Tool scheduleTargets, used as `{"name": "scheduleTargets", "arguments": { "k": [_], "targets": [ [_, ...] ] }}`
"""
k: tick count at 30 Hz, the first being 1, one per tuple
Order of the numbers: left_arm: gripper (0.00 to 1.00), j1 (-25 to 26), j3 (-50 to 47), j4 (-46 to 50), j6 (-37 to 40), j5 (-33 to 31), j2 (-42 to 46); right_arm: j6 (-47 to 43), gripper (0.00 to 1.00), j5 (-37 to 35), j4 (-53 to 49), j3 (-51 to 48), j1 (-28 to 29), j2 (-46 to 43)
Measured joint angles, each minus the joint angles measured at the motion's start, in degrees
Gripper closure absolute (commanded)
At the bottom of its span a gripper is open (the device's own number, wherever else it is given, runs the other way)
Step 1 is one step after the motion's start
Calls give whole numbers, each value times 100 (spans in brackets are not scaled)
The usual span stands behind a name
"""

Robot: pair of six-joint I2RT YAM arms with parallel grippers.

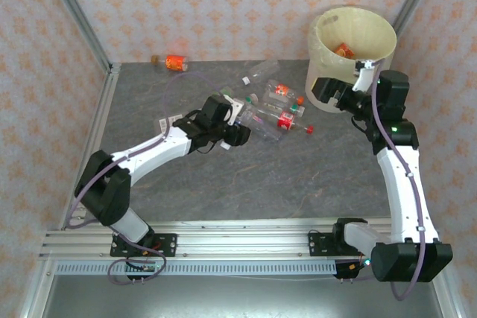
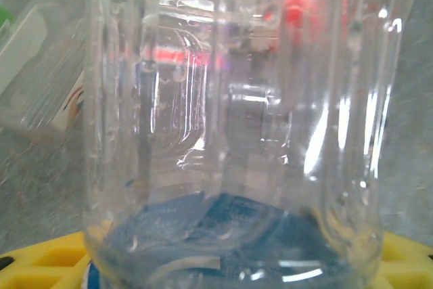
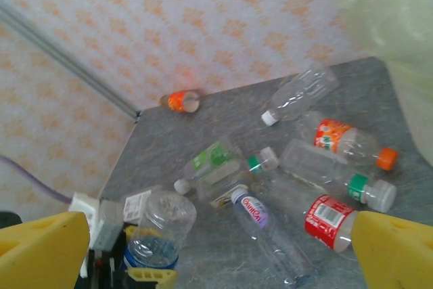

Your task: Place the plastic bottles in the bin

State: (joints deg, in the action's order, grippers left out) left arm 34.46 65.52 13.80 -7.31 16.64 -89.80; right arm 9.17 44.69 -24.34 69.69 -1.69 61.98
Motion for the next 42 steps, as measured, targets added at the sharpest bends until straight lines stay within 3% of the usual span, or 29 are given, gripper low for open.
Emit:
{"name": "scheduleTargets", "arguments": {
  "k": [10,18,24,33,39,42],
  "targets": [
    [50,0,28,-664,-570,1351,542,-129,1,667,66,-35,511,-7],
    [50,0,33,-1816,-1276,2162,907,-74,1,966,560,-258,1252,-42],
    [50,0,44,-2232,-1574,2588,903,254,1,1043,1093,-251,1858,184],
    [50,7,164,-2402,-1687,2859,852,994,0,935,1860,-133,2269,815],
    [49,7,328,-2341,-1615,2944,831,1368,11,973,2509,-133,2481,922],
    [49,7,334,-2332,-1572,2946,831,1480,24,929,2706,-133,2479,922]
  ]
}}
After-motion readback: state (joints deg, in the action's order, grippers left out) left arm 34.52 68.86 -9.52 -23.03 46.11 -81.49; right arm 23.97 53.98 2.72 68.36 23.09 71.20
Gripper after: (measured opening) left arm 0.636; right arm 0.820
